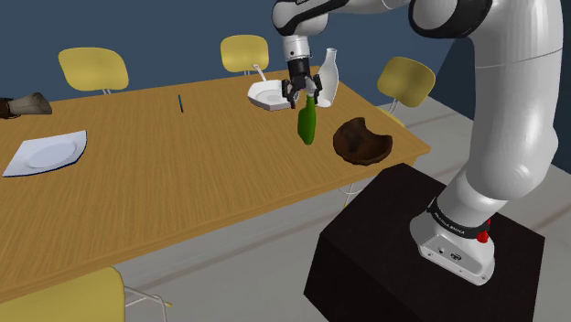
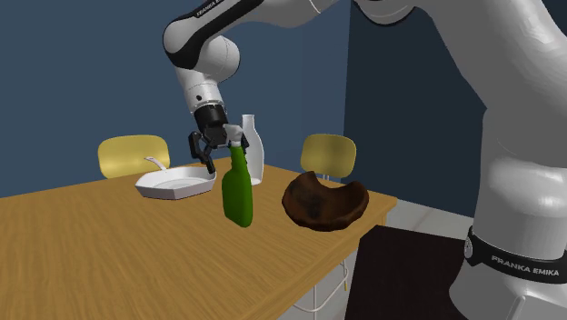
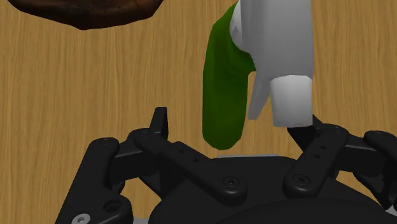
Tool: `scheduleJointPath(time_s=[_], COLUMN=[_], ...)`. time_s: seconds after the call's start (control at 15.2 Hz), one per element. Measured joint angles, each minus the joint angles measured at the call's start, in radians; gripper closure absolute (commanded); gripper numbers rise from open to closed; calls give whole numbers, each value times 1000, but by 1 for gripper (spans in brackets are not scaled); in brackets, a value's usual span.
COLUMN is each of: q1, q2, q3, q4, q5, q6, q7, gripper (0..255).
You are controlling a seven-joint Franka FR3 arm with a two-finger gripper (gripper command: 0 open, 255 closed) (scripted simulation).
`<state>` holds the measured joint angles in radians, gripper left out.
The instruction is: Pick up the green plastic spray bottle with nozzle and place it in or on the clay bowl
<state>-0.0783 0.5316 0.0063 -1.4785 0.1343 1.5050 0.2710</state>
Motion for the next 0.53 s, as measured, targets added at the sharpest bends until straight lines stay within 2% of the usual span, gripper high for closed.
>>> scheduleJointPath(time_s=[0.13,0.53], q1=[2,3], q2=[-7,-10], q3=[0,1], q4=[-34,-47], q5=[1,1], q6=[27,37], q7=[-2,-2], gripper=[0,0])
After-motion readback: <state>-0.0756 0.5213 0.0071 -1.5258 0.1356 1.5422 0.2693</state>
